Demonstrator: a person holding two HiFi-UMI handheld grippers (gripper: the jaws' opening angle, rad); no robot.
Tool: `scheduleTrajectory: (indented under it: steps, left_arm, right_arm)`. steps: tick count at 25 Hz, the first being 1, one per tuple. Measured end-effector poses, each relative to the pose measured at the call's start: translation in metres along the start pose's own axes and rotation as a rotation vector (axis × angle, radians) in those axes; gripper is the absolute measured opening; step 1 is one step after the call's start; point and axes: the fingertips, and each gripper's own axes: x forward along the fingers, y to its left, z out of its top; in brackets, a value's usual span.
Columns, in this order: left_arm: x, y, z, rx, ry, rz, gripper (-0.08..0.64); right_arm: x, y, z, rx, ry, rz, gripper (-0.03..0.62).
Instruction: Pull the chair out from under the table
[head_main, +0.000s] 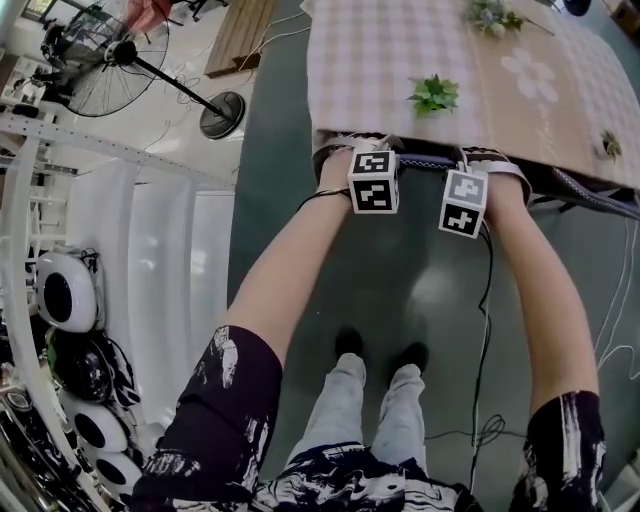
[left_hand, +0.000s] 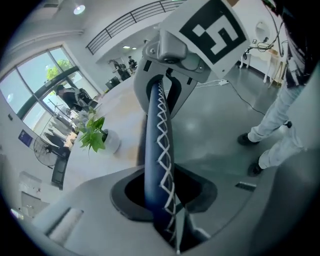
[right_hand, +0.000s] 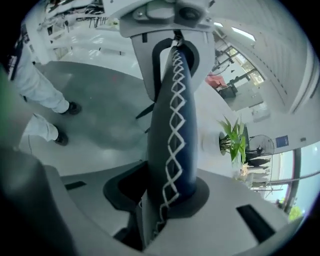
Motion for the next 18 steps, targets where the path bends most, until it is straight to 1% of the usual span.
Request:
scheduleTrajectory:
  steps: [2,4,10,14,18]
  left_arm:
    - [0.000,0.002,-0.001,0.000,0.010,0.016,0.080]
    - [0.001,0.002,-0.001,-0.001,0.013,0.024,0.066]
    - [0.000,-0.002,-0.001,-0.010,0.017,0.034,0.055]
    - [-0.002,-0.018,0.000,-0.013,0.039,0.039,0.052]
    - [-0.006,-0.031,0.002,-0.018,0.044,0.036,0.051]
  right_arm:
    - [0.001,0.000,0.000,-0.029,0.018,0.002,0.077]
    - [0.001,0.001,0.000,-0.031,0.017,0.001,0.065]
    - [-0.001,0.004,0.001,0.009,0.021,-0.004,0.052]
    - [-0.004,0.017,0.004,0.030,0.020,-0.007,0.049]
    - [-0.010,0.030,0.007,0.039,0.020,0.006,0.049]
